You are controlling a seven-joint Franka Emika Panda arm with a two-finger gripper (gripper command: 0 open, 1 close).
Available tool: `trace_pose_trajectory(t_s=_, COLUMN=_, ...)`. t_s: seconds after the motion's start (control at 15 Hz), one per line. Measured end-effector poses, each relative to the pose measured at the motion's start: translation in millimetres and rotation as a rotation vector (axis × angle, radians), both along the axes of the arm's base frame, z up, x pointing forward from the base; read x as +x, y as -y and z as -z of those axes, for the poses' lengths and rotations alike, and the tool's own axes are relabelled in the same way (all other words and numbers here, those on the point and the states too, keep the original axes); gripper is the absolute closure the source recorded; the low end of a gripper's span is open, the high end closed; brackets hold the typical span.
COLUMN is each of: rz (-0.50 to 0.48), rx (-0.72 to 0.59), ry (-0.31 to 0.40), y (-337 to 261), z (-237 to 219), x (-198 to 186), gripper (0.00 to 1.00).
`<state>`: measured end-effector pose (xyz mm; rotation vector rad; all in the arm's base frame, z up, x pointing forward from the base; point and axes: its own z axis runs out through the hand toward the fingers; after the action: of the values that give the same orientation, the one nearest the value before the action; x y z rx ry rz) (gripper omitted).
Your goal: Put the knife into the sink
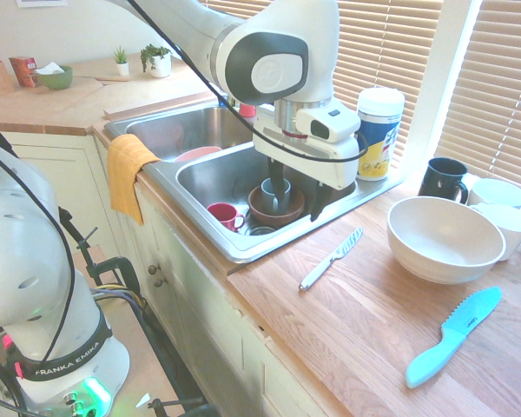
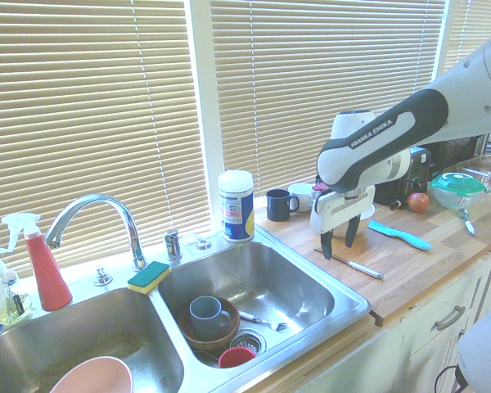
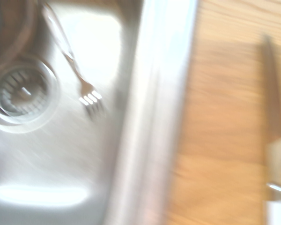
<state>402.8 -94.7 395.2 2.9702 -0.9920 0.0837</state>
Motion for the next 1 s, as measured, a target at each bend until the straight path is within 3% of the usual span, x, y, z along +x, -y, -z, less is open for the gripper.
trace_pose_trajectory(t_s=0.27, rz=-0.033, rx=-0.012, ry=-0.011, y=42, z=2, x=-13, gripper=0.00)
trace_pose_trajectory(t_s=0.73, rz=-0.064, rx=-0.054, ry=-0.026, y=55, z=40, x=-33, gripper=0.00)
trace_pose_trajectory(t_s=1.0, rz=-0.086, rx=-0.117, ry=0.025, y=58, z=58, x=-41, gripper=0.00)
